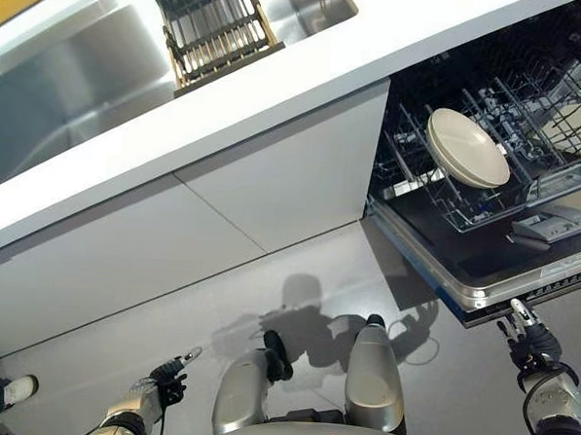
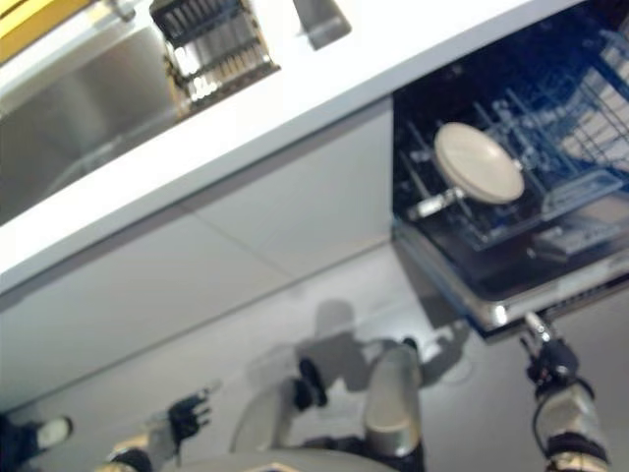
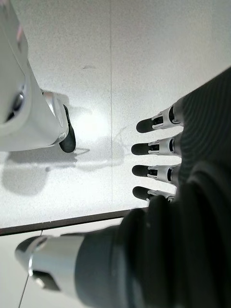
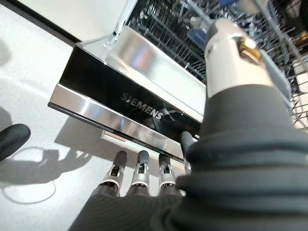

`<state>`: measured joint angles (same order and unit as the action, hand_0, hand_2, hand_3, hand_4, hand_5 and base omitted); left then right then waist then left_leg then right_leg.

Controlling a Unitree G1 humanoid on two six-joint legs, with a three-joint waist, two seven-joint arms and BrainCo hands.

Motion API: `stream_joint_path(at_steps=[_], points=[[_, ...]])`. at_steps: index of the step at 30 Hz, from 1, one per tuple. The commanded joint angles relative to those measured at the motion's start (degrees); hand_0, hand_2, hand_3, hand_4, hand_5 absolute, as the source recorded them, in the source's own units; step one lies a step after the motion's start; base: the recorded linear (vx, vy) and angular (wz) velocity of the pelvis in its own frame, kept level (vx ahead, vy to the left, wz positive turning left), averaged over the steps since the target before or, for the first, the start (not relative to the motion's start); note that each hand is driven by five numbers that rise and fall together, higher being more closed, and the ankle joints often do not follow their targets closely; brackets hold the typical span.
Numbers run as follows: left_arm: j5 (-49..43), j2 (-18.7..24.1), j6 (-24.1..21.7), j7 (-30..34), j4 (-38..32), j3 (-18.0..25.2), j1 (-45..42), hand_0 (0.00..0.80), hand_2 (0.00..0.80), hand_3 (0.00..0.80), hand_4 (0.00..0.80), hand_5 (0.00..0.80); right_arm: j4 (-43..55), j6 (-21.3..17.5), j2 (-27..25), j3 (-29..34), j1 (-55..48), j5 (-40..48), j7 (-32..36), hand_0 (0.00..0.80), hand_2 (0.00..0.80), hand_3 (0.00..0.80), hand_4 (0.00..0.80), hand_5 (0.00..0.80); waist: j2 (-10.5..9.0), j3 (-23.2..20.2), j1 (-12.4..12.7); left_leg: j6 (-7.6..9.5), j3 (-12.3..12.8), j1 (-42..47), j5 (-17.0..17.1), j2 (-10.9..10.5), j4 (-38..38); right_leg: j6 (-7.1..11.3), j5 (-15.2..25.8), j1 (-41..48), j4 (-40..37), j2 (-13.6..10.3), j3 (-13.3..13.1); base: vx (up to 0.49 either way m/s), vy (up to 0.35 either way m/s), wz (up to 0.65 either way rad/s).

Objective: Take plates into dishwasher

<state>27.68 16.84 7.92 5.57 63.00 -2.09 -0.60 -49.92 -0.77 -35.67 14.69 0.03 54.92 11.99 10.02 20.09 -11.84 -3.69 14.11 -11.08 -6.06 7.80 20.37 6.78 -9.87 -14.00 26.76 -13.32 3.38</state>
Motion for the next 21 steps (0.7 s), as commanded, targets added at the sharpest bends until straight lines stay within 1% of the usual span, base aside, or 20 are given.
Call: stream_joint_path(at_steps=[1, 6, 8, 12, 16, 17, 21], points=[[-4.3, 2.6, -1.7, 0.9, 0.3, 0.0, -2.3, 0.0, 0.0, 0.0, 0.0, 0.0, 14.3, -7.4, -4.1, -0.2, 15.0, 1.1, 7.0, 0.0, 0.0, 0.0, 0.0, 0.0, -3.52, -7.4, 3.6, 1.19, 0.0, 2.9, -4.5, 1.2, 5.2, -3.55, -0.2, 2.8, -0.5, -0.2, 2.1, 0.115, -0.011, 0.05], [-6.2, 2.9, -2.4, 1.7, 0.7, 0.4, -3.8, 0.0, 0.0, 0.0, 0.0, 0.0, 16.7, -5.6, -5.1, 0.6, 15.6, 1.1, 6.3, 0.0, 0.0, 0.0, 0.0, 0.0, -5.26, -9.1, 4.7, 1.07, 0.0, 6.5, -5.0, 1.6, 3.7, -2.9, -0.1, 7.3, -3.1, 0.1, 2.9, 0.128, -0.04, 0.03], [-7.2, 3.3, -2.4, 2.0, 0.7, 0.7, -4.6, 0.0, 0.0, 0.0, 0.0, 0.0, 17.0, -4.7, -6.1, 1.3, 15.9, 1.4, 6.2, 0.0, 0.0, 0.0, 0.0, 0.0, -6.21, -9.9, 5.4, 1.1, -0.2, 8.2, -5.2, 1.7, 3.0, -2.58, 0.0, 9.4, -4.0, 0.3, 3.4, 0.161, -0.09, 0.12], [-8.2, 4.1, -2.7, 2.1, 0.9, 0.8, -5.8, 0.0, 0.0, 0.0, 0.0, 0.0, 17.7, -3.4, -7.4, 1.7, 16.6, 2.0, 5.2, 0.0, 0.0, 0.0, 0.0, 0.0, -7.51, -10.9, 6.4, 1.33, -0.8, 9.9, -5.7, 1.7, 2.8, -2.21, -0.1, 11.6, -4.5, 0.5, 4.0, 0.139, -0.087, 0.14], [-8.5, 4.7, -3.1, 1.9, 1.4, 0.9, -6.6, 0.0, 0.0, 0.0, 0.0, 0.0, 17.4, -3.2, -8.1, 1.5, 17.8, 2.7, 4.5, 0.0, 0.0, 0.0, 0.0, 0.0, -8.2, -11.5, 7.5, 1.43, -1.4, 11.0, -5.6, 1.5, 2.1, -1.84, 0.0, 13.1, -4.9, 0.7, 4.7, 0.077, -0.053, 0.17], [-8.6, 4.8, -3.2, 1.8, 1.4, 0.9, -6.8, 0.0, 0.0, 0.0, 0.0, 0.0, 17.3, -3.2, -8.3, 1.2, 18.2, 2.8, 4.3, 0.0, 0.0, 0.0, 0.0, 0.0, -8.28, -11.8, 7.7, 1.49, -1.5, 11.0, -5.0, 1.5, 1.7, -1.81, 0.4, 13.2, -5.4, 0.7, 4.8, 0.04, -0.028, 0.21], [-8.8, 5.0, -3.4, 2.0, 1.4, 0.9, -7.0, 0.0, 0.0, 0.0, 0.0, 0.0, 17.0, -2.8, -8.5, 0.4, 19.0, 2.6, 3.6, 0.0, 0.0, 0.0, 0.0, 0.0, -8.52, -12.1, 8.4, 1.38, -1.7, 11.2, -4.6, 1.6, 1.4, -1.66, 0.6, 13.8, -5.7, 0.8, 5.2, 0.031, -0.018, 0.13]])
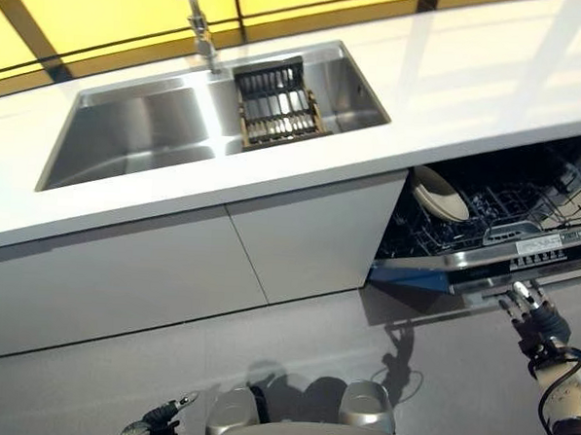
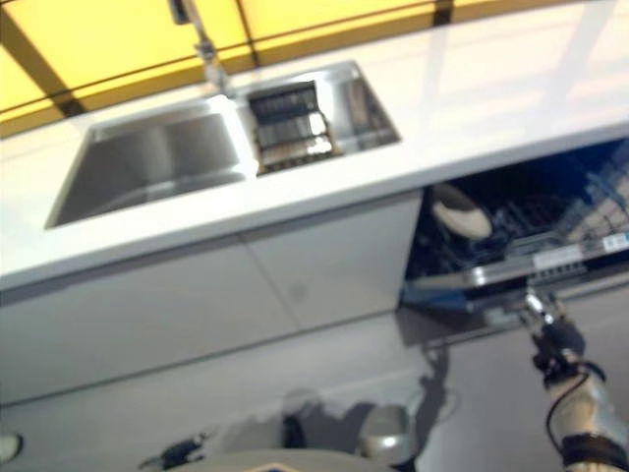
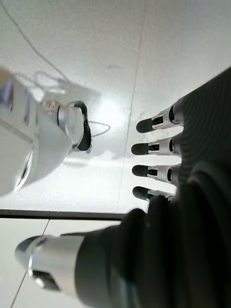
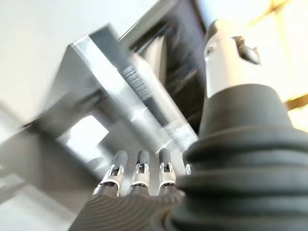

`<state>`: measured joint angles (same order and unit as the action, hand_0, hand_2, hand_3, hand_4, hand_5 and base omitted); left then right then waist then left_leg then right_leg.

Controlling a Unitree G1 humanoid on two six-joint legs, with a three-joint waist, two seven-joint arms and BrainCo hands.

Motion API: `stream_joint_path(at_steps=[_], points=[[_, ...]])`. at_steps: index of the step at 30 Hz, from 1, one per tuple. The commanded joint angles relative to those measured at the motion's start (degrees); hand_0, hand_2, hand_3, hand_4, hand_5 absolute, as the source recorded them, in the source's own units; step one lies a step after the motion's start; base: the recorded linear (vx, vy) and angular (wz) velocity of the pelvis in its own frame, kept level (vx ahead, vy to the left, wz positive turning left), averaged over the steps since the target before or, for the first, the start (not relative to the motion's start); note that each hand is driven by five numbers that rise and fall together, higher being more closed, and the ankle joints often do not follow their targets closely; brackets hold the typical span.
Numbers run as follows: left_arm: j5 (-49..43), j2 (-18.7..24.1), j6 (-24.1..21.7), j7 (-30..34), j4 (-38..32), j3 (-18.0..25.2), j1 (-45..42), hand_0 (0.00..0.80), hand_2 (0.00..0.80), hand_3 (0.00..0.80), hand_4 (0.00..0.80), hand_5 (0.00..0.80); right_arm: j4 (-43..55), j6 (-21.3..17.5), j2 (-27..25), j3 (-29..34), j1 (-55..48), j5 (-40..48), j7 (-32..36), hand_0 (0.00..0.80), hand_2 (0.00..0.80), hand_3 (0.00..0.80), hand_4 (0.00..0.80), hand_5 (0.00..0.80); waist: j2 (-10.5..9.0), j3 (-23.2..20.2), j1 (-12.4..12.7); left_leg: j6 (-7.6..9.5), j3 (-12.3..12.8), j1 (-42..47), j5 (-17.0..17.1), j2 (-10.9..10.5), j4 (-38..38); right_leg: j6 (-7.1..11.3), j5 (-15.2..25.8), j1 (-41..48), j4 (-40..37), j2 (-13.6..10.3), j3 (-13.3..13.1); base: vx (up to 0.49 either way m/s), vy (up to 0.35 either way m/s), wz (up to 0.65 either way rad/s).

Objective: Take plates into dishwasher

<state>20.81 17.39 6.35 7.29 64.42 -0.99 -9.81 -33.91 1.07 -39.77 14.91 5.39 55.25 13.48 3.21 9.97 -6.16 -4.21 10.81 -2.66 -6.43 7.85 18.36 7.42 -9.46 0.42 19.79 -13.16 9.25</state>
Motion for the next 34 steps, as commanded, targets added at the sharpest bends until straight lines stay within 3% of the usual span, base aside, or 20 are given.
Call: stream_joint_path(at_steps=[1, 6, 14, 17, 22, 29, 34], points=[[-2.3, 4.5, -1.8, 0.1, 0.0, -0.1, 2.2, 0.0, 0.0, 0.0, 0.0, 0.0, 1.2, -3.9, -4.2, 0.0, 13.4, 1.7, 1.3, 0.0, 0.0, 0.0, 0.0, 0.0, -1.91, -2.1, 3.0, 1.73, 1.4, 2.8, -4.1, 1.6, 3.3, -2.21, 0.3, -0.2, 0.9, 0.7, -0.4, 0.017, -0.011, 0.21], [-3.5, 4.6, -1.5, 0.6, -1.0, -0.3, 2.2, 0.0, 0.0, 0.0, 0.0, 0.0, 1.4, -2.5, -2.5, -0.5, 11.2, 0.4, -0.4, 0.0, 0.0, 0.0, 0.0, 0.0, -2.43, -2.3, 3.3, 1.63, 1.4, 3.4, -3.2, 1.9, 1.8, -1.8, 0.9, 0.5, -0.5, 1.1, 0.0, 0.007, -0.021, 0.37], [-3.4, 3.8, -1.1, 0.8, -1.0, -0.7, 3.3, 0.0, 0.0, 0.0, 0.0, 0.0, -2.0, 2.4, 2.5, -2.4, 4.2, -9.4, -3.1, 0.0, 0.0, 0.0, 0.0, 0.0, -3.23, -3.5, 1.8, 0.97, 2.4, 5.1, 0.0, 2.1, -5.3, -0.56, 3.7, 1.0, -6.5, 2.1, 0.1, -0.04, 0.026, 0.07], [-2.2, 3.1, -0.3, 1.2, -0.5, -1.7, 4.4, 0.0, 0.0, 0.0, 0.0, 0.0, -5.5, 2.0, 5.2, -5.8, 0.4, -16.4, -3.8, 0.0, 0.0, 0.0, 0.0, 0.0, -3.62, -4.0, 0.9, 0.26, 2.4, 6.0, 2.6, 1.6, -10.3, 0.13, 6.2, 1.3, -10.7, 2.9, -0.1, -0.077, 0.082, -0.08], [-1.0, 1.5, 2.0, 1.0, 2.3, -2.8, 7.0, 0.0, 0.0, 0.0, 0.0, 0.0, -12.5, 3.2, 11.1, -10.2, -4.3, -19.8, -1.1, 0.0, 0.0, 0.0, 0.0, 0.0, -4.02, -5.5, 0.3, -0.7, 2.0, 6.5, 6.5, 0.7, -17.7, 0.6, 9.6, 1.8, -17.0, 4.5, 1.0, -0.055, 0.097, -0.04], [-2.2, -1.0, 1.6, 0.1, 7.0, -4.4, 10.9, 0.0, 0.0, 0.0, 0.0, 0.0, -26.0, 1.3, 19.4, -15.0, -7.0, -27.3, 0.8, 0.0, 0.0, 0.0, 0.0, 0.0, -4.05, -6.3, 0.4, -0.93, 2.3, 7.3, 8.0, -0.2, -21.8, 0.22, 11.0, 3.5, -21.8, 5.6, 3.8, -0.007, 0.084, 0.01], [-1.9, -2.6, 0.9, 1.3, 8.1, -5.3, 11.8, 0.0, 0.0, 0.0, 0.0, 0.0, -28.7, 0.6, 22.2, -19.2, -7.2, -31.5, 1.9, 0.0, 0.0, 0.0, 0.0, 0.0, -3.88, -6.3, 0.8, -0.64, 1.7, 7.0, 7.8, -0.3, -21.2, -0.24, 10.2, 3.7, -20.7, 5.5, 4.2, 0.011, 0.059, 0.02]])
